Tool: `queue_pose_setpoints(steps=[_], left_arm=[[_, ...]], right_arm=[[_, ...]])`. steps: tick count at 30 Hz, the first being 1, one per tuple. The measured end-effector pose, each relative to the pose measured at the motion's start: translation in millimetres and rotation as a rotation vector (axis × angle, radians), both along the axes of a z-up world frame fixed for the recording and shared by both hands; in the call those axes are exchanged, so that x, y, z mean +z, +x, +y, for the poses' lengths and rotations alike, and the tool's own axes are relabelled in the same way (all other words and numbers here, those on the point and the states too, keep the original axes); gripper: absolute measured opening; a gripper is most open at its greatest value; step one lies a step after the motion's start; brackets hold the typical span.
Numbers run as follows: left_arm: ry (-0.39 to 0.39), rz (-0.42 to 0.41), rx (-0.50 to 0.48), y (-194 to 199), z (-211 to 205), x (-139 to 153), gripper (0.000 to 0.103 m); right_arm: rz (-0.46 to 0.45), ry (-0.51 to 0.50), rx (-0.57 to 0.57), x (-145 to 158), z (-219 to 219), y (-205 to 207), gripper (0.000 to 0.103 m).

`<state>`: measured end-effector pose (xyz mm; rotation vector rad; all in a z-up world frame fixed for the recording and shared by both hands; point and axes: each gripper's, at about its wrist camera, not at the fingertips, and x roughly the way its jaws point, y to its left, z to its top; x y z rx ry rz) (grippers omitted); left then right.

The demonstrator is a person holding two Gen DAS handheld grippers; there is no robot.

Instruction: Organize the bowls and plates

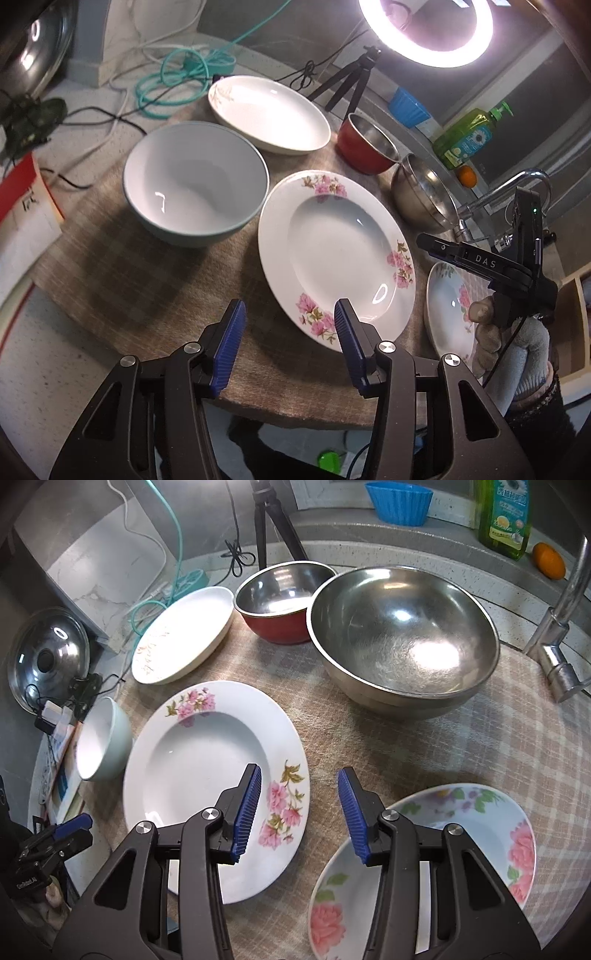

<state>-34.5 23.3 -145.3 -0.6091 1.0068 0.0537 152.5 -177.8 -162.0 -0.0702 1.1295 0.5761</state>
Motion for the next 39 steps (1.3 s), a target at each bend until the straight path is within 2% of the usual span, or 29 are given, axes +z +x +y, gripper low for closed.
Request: queue_pose_setpoints(steps=[6,13,15,22,26,39], left_arm=[[-0.036,0.019,0.028,9.1,2.8,-14.3,0.046],[-0.046,0.037,0.010,20.4,0.4,-25.9,0.034],[-0.056,0.039,0.012,21.8,2.0,-28.4,0.033],[-0.073,0.045,0.023,23.9,6.8,-32.5,0.032],[-0.072,0.045,0.016,24.7,5.4,-34.6,0.023],[-0.063,0.065,-0.016,27.7,2.1,-34.8,0.023]], right_arm=[[0.021,-0.013,0.021,-9.1,11.0,8.3,0.044],[0.066,-0.012,0.012,-18.1,18.4,22.7,0.040],[0.080,-0.011,0.014,-21.2,21.2,27.0,0.037],[0.119,0.004,0.022,-30.4,27.0,33.3,0.036],[0.128,0.012,0.031,-31.8,32.0,34.7,0.034],[0.116,-0.017,0.061,-28.8,36.1,29.0,0.032]])
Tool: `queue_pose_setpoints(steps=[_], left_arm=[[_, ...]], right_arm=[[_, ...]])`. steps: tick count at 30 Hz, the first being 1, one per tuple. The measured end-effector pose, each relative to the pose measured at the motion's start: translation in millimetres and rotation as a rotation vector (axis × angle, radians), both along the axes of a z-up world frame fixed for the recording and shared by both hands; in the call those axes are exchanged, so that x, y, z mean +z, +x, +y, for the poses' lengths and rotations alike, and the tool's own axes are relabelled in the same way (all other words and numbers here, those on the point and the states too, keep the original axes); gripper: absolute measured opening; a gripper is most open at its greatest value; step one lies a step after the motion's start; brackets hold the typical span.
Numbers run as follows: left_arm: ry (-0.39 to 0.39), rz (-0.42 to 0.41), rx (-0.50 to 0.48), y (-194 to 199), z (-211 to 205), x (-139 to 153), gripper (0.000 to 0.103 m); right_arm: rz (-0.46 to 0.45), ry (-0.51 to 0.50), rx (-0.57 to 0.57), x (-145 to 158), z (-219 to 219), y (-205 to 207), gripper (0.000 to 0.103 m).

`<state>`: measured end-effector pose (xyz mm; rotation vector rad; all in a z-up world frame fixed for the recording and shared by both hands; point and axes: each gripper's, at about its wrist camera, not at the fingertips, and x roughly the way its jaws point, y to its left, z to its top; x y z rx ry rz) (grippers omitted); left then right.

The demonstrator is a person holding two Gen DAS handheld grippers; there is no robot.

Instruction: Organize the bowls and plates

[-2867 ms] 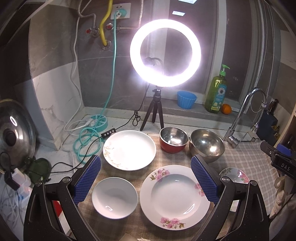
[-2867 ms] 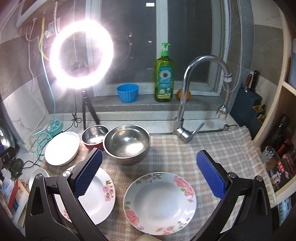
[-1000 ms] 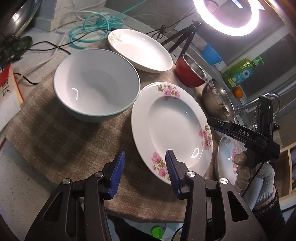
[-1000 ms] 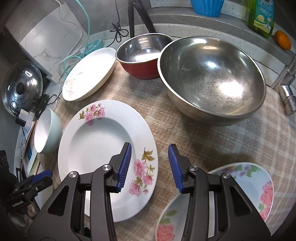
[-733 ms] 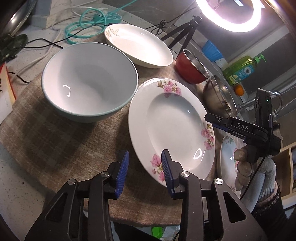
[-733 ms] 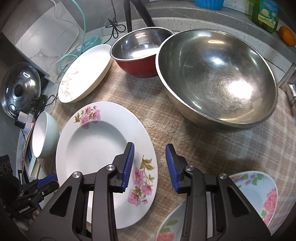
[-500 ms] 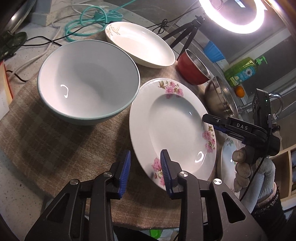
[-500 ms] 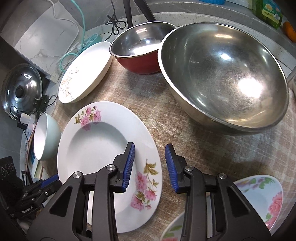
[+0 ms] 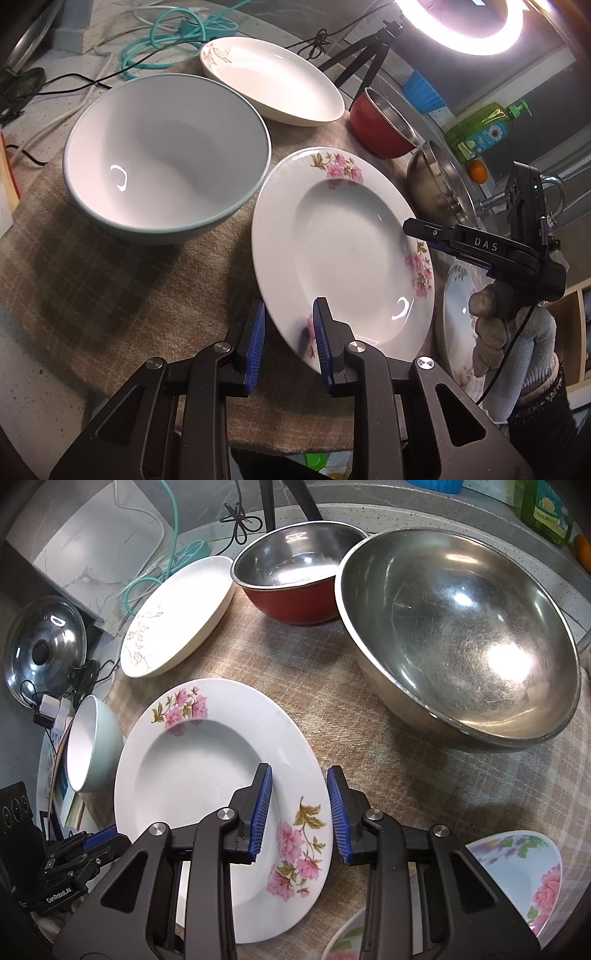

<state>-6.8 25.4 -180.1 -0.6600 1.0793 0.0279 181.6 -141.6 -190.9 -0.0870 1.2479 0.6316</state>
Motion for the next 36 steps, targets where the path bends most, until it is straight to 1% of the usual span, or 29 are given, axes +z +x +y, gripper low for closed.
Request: queue_pose_setpoints(steps=[9,18,24,31,36], left_arm=[[0.010,0.003,-0.020,-8.1,-8.6,0.9,0.023],[-0.003,0.010,-0.026,-23.9,-16.7,-0.4,0.023],[0.002,0.016,-0.037,-30.6,-21.0,-0.9,0.023],[-0.006,0.023,-0.046,-34.8,-22.6,-1.9,0.023],[0.001,0.028,-0.059,-34.0,-24.5,-2.2,0.023]], right_arm=[[-0.011,-0.024,0.029,-0.7,-1.2,-8.2,0.032],[-0.010,-0.036,0.059,-0.9,-3.5,-21.9,0.033],[-0.023,-0.045,0.075,0.4,-1.5,-27.0,0.033],[-0.031,-0.052,0.092,1.4,-0.5,-30.7,0.033],[-0.035,-0.056,0.096,1.3,0.9,-30.4,0.033]])
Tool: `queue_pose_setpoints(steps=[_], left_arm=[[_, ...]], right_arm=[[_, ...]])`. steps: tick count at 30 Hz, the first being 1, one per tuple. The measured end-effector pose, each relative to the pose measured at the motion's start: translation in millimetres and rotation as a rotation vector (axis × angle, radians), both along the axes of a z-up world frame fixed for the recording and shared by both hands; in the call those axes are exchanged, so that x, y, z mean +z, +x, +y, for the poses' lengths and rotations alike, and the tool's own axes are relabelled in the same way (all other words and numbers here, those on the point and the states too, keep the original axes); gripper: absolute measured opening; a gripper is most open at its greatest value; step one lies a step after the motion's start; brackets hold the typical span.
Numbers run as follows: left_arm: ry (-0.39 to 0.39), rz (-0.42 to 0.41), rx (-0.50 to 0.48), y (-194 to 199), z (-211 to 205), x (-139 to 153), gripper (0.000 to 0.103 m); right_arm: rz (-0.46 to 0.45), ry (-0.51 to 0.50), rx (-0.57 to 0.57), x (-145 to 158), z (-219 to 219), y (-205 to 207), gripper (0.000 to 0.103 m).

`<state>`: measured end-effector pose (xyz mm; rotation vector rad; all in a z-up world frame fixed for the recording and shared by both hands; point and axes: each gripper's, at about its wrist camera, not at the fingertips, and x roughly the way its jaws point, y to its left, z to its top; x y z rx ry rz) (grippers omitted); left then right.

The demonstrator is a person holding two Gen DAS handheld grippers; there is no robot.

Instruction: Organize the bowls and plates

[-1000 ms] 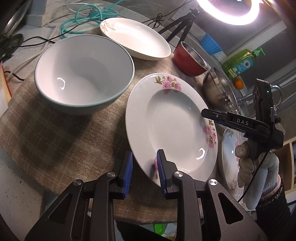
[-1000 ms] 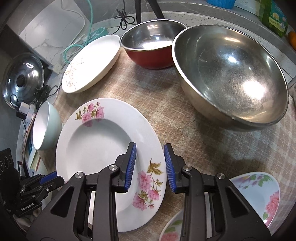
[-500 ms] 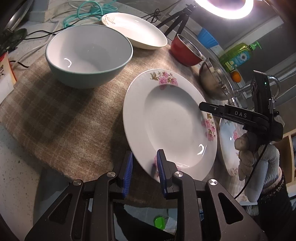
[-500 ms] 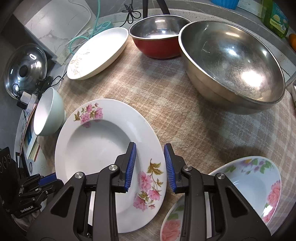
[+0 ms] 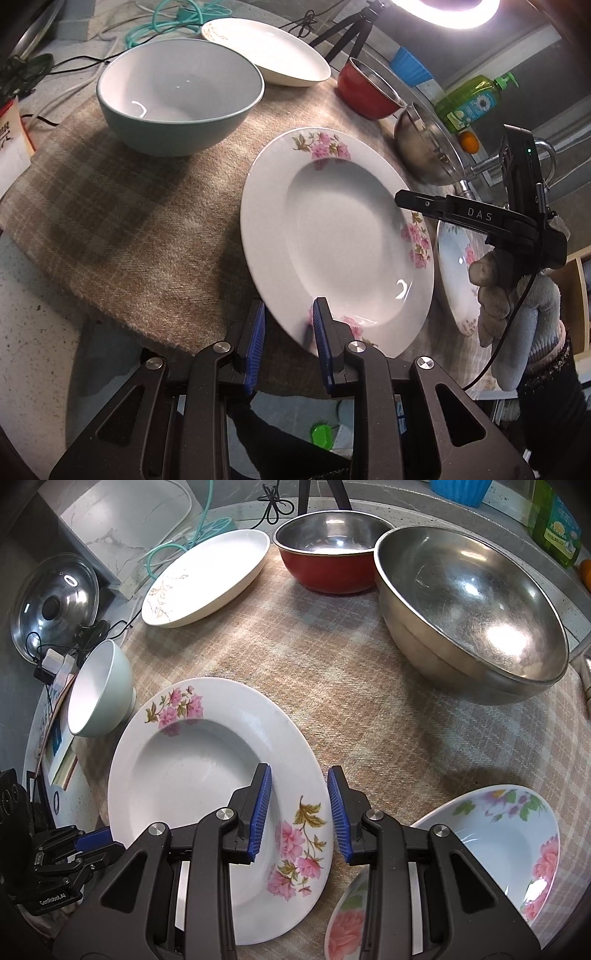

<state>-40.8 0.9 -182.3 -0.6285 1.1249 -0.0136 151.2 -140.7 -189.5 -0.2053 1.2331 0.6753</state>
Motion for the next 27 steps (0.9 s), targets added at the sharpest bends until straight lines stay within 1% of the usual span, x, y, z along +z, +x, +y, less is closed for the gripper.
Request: queue_pose_setpoints(steps=[4,6,7,8,10,12,14,16,19,21,23,27], left_arm=[[-0.001,0.013,-0.012,1.7,-0.7,0.3,0.023],[0.009,0.016,-0.016,2.8,-2.5,1.4,0.023],[0.019,0.017,-0.018,2.7,-2.9,2.4,0.026],[0.026,0.016,-0.017,2.2,-2.4,3.8,0.027],[0.035,0.011,-0.013,1.2,-0.2,6.9,0.027],[0.042,0.007,-0.011,0.3,1.8,9.7,0.027],[0.054,0.003,-0.012,-1.8,3.1,12.5,0.033],[0.063,-0.004,-0.011,-3.2,4.7,15.6,0.033],[0.075,-0.020,-0.009,-4.3,6.4,20.8,0.034],[0.083,-0.034,-0.007,-4.0,6.4,25.0,0.039],[0.090,-0.054,-0.010,-1.8,5.7,30.4,0.054],[0.096,-0.080,-0.033,6.0,-1.9,38.7,0.061]], right_arm=[[-0.007,-0.004,0.000,0.1,-0.2,-1.2,0.033],[-0.026,-0.010,0.005,2.1,0.8,-3.2,0.033],[-0.037,-0.012,0.007,4.0,1.5,-3.8,0.033],[-0.048,-0.010,0.006,5.8,1.1,-5.0,0.034],[-0.059,0.002,0.003,10.6,0.2,-5.0,0.038],[-0.072,0.014,-0.009,15.7,-3.0,-4.6,0.051],[-0.086,0.025,-0.022,21.2,-6.6,-5.2,0.055],[-0.086,0.049,-0.030,27.5,-11.4,-5.8,0.056],[-0.112,0.076,-0.050,41.1,-22.4,-10.6,0.067],[-0.140,0.084,-0.065,49.8,-32.0,-14.7,0.075],[-0.155,0.093,-0.083,57.0,-41.0,-19.1,0.078],[-0.163,0.116,-0.137,67.2,-67.3,-23.9,0.079]])
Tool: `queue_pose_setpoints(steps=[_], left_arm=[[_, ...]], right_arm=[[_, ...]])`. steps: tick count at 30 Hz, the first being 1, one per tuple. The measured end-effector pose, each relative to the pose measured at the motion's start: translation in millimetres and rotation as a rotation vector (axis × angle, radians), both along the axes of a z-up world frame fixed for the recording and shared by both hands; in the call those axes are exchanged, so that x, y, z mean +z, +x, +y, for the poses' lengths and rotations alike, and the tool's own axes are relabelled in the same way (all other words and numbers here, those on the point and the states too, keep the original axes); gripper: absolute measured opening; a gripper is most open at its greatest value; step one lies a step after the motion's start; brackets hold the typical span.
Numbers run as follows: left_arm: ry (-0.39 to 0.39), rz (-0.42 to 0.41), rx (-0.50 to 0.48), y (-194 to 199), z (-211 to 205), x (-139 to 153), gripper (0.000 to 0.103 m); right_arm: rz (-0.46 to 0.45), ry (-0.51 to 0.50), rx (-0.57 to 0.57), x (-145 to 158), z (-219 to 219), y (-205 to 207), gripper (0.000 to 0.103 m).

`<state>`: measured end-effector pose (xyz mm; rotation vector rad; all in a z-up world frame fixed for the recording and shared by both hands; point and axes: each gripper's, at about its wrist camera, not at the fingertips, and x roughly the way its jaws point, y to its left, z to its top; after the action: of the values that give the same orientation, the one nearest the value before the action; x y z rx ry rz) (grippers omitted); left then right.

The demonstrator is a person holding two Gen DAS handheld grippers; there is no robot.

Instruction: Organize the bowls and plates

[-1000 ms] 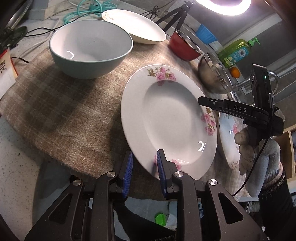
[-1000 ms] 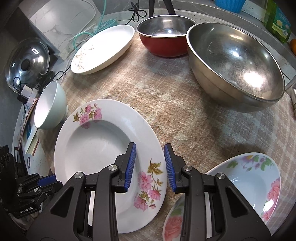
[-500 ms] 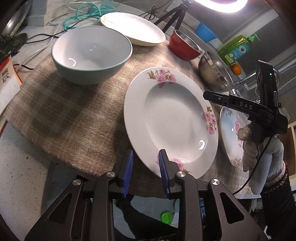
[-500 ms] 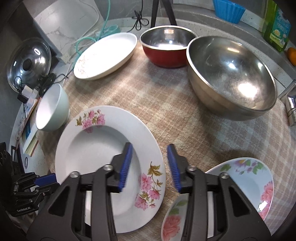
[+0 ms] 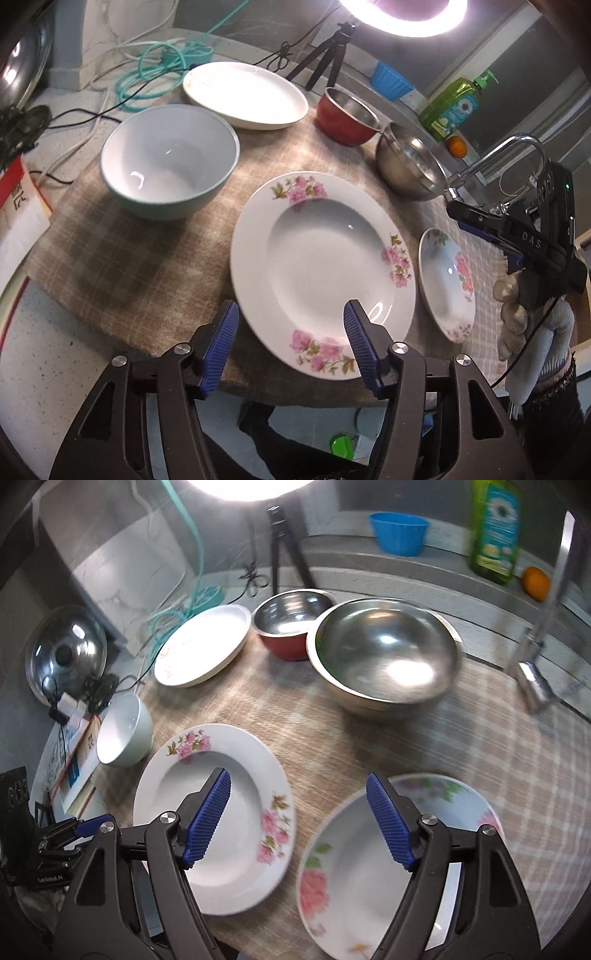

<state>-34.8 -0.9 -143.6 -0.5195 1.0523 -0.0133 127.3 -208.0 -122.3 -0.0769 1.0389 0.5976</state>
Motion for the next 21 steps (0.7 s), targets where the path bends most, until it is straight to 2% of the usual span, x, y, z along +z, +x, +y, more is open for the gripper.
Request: queue_pose_setpoints(steps=[4,12,21], left_arm=[[0.001,-0.020,-0.042,9.3,-14.0,6.3,0.062],[0.000,-0.049,-0.159,26.7,-54.7,14.3,0.062],[-0.021,-0.052,-0.265,37.0,-116.8,13.3,0.062]], right_arm=[[-0.003,0.018,-0.075,5.2,-32.3,-2.4,0.084],[0.013,0.036,-0.225,2.1,-106.7,-10.0,0.084],[0.041,0.033,-0.289,-11.0,-162.8,-12.8,0.084]])
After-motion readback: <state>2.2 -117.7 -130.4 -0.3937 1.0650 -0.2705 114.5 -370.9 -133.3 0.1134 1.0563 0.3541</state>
